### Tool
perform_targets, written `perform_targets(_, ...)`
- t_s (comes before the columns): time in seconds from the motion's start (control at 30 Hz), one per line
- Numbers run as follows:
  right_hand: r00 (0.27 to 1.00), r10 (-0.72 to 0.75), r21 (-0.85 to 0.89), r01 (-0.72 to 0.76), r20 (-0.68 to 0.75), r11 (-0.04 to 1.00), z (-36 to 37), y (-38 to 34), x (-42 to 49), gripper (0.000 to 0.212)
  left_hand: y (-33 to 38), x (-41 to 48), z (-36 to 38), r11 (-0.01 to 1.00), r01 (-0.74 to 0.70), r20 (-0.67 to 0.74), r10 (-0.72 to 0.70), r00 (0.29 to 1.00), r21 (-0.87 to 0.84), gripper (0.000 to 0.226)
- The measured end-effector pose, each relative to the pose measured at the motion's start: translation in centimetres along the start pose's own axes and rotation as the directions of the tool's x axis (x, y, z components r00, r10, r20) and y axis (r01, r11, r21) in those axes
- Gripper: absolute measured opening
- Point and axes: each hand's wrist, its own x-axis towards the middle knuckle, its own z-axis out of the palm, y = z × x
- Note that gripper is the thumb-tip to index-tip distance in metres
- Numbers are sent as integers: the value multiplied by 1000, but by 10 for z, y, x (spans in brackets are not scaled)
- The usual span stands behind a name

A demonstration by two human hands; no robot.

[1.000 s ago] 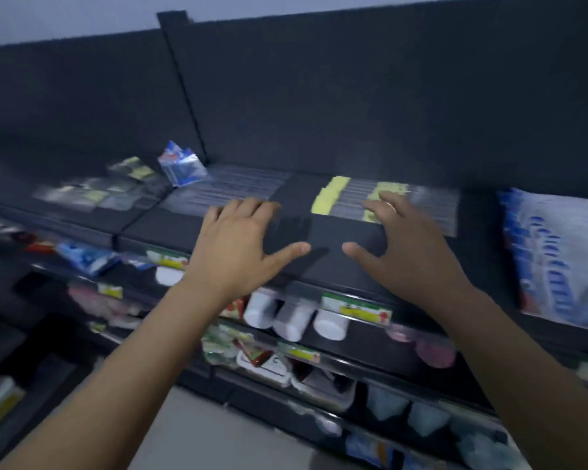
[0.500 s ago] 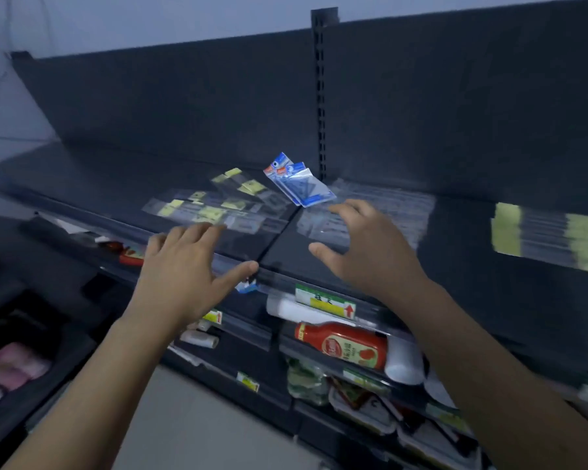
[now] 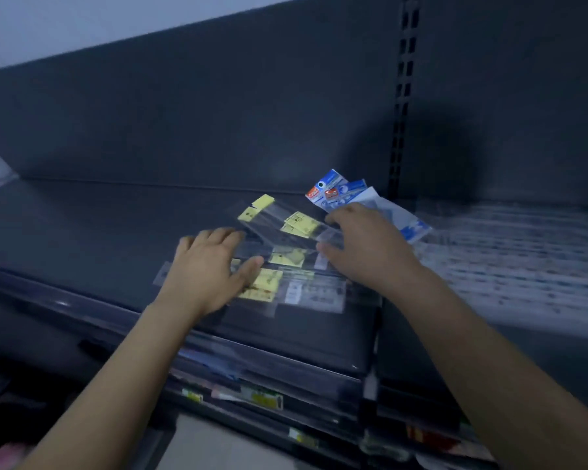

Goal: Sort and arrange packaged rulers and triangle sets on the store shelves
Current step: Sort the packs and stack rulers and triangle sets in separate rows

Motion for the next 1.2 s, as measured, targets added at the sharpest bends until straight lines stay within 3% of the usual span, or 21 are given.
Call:
perform_targets(0.1, 996, 81, -88, -77, 44, 993, 13, -10, 22, 36, -21, 35, 14, 996, -78, -11, 78, 997, -32, 47)
perform_targets(0.23, 979, 203, -175, -204, -25, 963, 34, -26, 47, 20, -46, 87, 29, 971, -212, -14, 212, 977, -107, 44)
perform_targets(0.37, 934, 341, -209, -356, -105, 911, 59, -42, 61, 33, -63, 127, 38, 915, -358, 40, 371, 928, -188, 62)
perform_targets(0.5, 867, 407, -132, -457, -288, 880, 84, -49, 71, 47, -80, 144, 48, 834, -451, -50, 460, 886, -317, 65)
perform_targets(0.67, 855, 413, -76, -457, -314, 886, 90, -41, 72, 43, -78, 152, 54, 831, -489, -236, 435, 869, -267, 42)
perform_targets(0.77, 862, 408, -53, -443, -302, 895, 88, -41, 73, 37, -80, 153, 57, 844, -469, -272, 402, 874, -259, 38)
perform_targets(0.9, 885, 365, -98, -406, -290, 909, 85, -37, 71, 33, -83, 150, 62, 778, -489, -242, 426, 872, -394, 16)
perform_targets(1.07, 902, 308, -109, -354, -303, 929, 84, -29, 67, 35, -83, 151, 61, 688, -521, -160, 519, 840, -505, 43)
perform_targets(1.2, 900, 261, -71, -303, -350, 950, 84, -26, 66, 31, -88, 148, 56, 593, -496, -60, 602, 796, -635, 35)
